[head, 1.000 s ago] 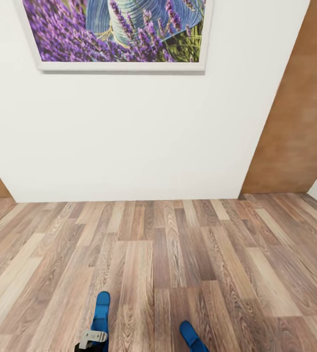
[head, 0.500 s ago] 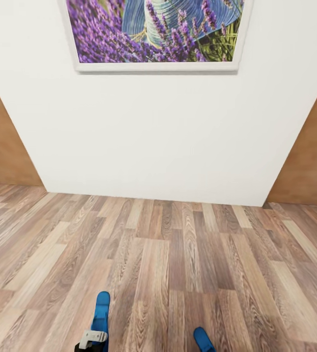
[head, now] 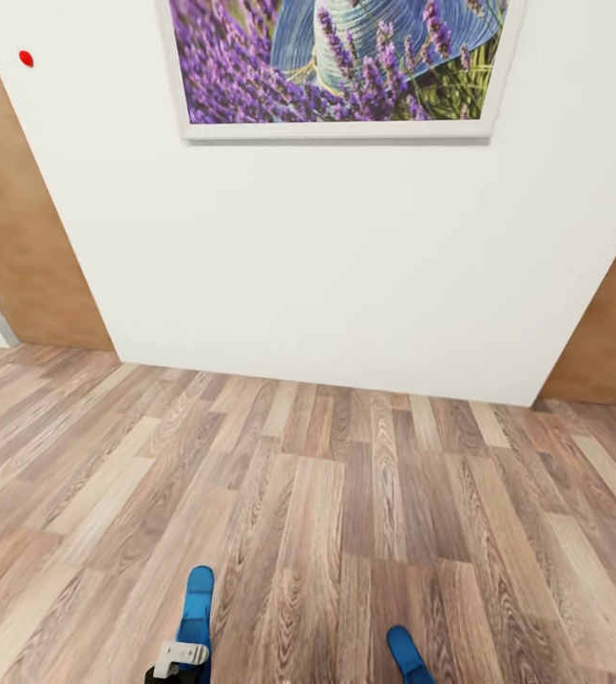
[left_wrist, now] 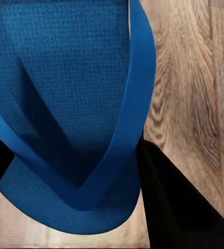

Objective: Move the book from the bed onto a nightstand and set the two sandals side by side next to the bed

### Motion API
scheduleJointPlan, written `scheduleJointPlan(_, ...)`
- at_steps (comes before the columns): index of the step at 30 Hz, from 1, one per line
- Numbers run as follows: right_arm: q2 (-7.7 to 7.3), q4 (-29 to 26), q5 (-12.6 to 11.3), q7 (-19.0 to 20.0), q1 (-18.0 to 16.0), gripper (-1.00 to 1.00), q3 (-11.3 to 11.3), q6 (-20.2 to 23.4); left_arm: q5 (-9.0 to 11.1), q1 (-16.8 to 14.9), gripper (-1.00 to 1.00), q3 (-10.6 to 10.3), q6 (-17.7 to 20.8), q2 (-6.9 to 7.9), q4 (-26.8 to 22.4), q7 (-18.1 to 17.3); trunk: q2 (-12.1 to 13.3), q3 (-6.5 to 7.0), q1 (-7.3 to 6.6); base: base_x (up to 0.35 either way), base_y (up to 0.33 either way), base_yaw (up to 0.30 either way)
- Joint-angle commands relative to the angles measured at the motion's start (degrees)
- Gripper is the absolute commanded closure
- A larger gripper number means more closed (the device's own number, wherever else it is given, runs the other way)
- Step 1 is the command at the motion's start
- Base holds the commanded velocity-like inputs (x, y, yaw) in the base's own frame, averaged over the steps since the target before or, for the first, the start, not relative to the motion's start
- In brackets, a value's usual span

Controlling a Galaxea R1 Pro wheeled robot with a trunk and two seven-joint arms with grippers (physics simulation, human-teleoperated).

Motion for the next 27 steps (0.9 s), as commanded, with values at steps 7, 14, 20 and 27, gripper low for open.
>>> scheduleJointPlan(7, 0.02, -0.05, -0.6, 0.18, 0.0, -1.0, -0.27, 0.59, -0.56, -0.05, 1.0, 0.47, -0.24, -0.03, 0.05, -0.33, -0.02, -0.2, -0.03, -0.054, 0.0, 0.254)
scheduleJointPlan(14, 0.02, -0.05, -0.6, 0.18, 0.0, -1.0, -0.28, 0.59, -0.56, -0.05, 1.0, 0.47, -0.26, -0.03, 0.05, -0.33, -0.02, -0.37, -0.03, -0.004, 0.0, 0.275)
scheduleJointPlan(20, 0.02, -0.07, -0.6, 0.23, 0.0, -1.0, -0.28, 0.59, -0.56, -0.06, 1.0, 0.47, -0.25, -0.03, 0.06, -0.33, -0.02, -0.52, -0.03, 0.0, 0.0, 0.277)
scheduleJointPlan(27, 0.02, -0.05, -0.6, 0.25, 0.0, -1.0, -0.36, 0.59, -0.56, -0.03, 1.0, 0.47, -0.26, -0.03, 0.05, -0.33, -0.02, -0.7, -0.03, 0.0, 0.0, 0.277)
